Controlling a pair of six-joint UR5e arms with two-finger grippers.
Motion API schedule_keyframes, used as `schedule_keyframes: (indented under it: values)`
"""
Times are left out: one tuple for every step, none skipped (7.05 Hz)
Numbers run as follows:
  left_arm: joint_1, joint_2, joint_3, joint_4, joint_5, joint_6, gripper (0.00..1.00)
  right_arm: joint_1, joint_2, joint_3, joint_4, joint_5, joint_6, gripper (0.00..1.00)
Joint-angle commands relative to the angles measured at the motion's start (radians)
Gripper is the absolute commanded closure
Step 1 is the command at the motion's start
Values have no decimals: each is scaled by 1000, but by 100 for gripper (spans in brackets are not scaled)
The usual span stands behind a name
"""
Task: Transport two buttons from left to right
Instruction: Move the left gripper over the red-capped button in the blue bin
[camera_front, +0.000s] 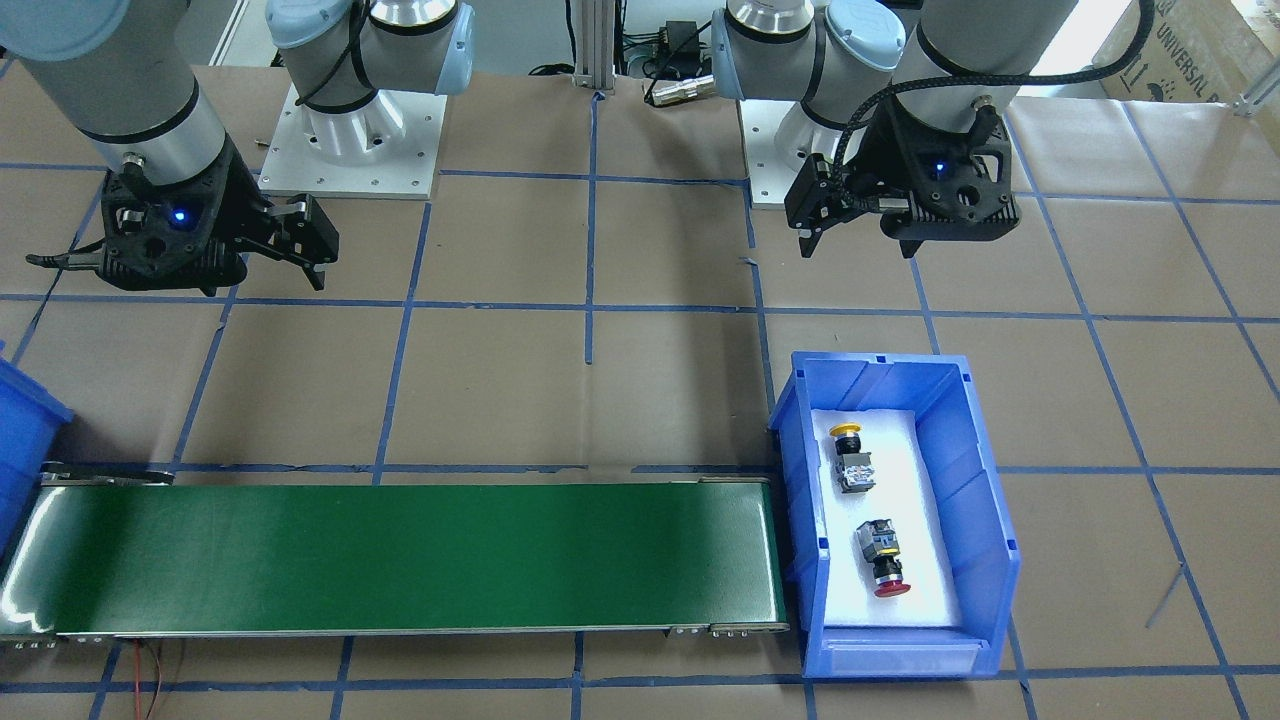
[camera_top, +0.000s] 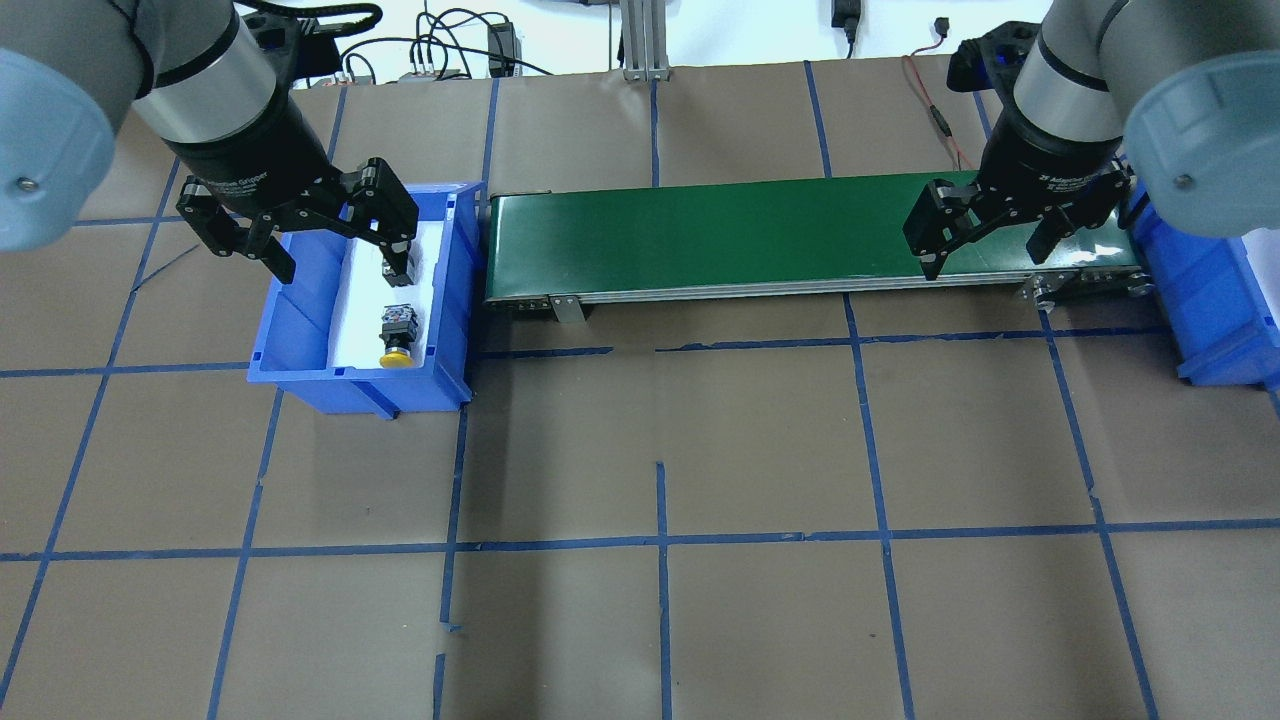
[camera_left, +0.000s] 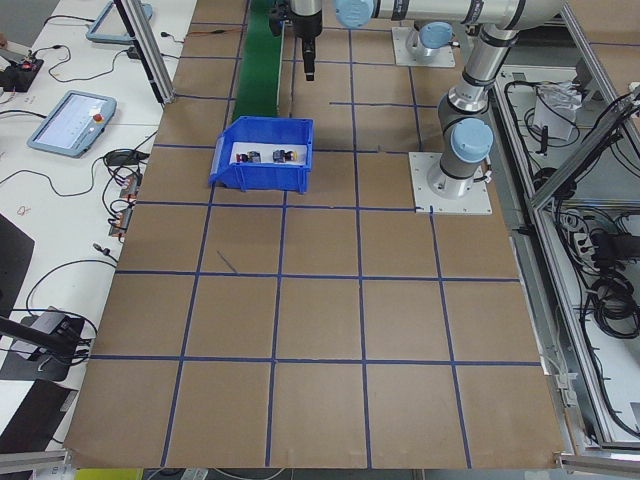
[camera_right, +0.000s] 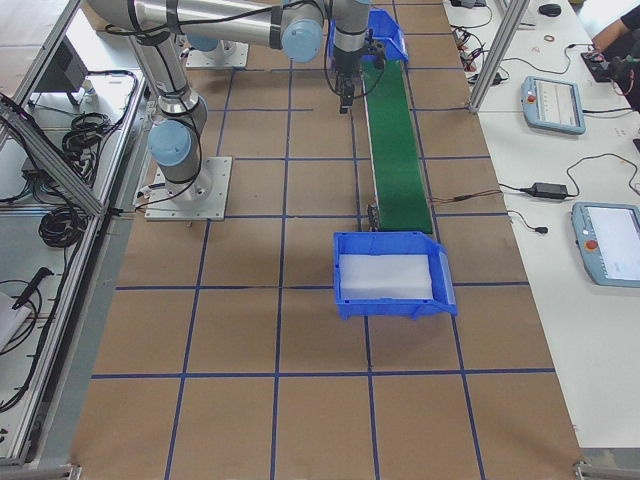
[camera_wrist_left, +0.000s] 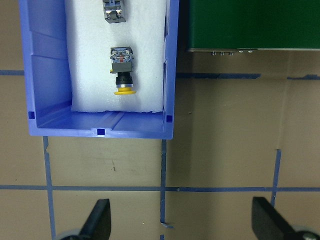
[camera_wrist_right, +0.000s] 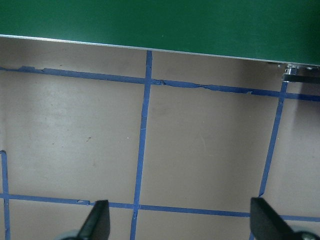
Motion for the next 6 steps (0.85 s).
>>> schedule_keyframes:
  values:
    - [5,1,-1,1,9,0,0,1,1,1,-1,-2,-7,0]
    - [6,1,-1,3,2,7,0,1,1,2,-1,-2,-7,0]
    - [15,-4,2,18,3,8,0,1,1,2,-1,-2,-7,0]
    - [18,-18,4,44,11,10,1,1,2,2,-1,-2,-8,0]
    - [40,-50,10,49,8,11,0,1,1,2,-1,0,-8,0]
    - [78,-118,34,99,2,60,0,1,1,2,-1,0,-8,0]
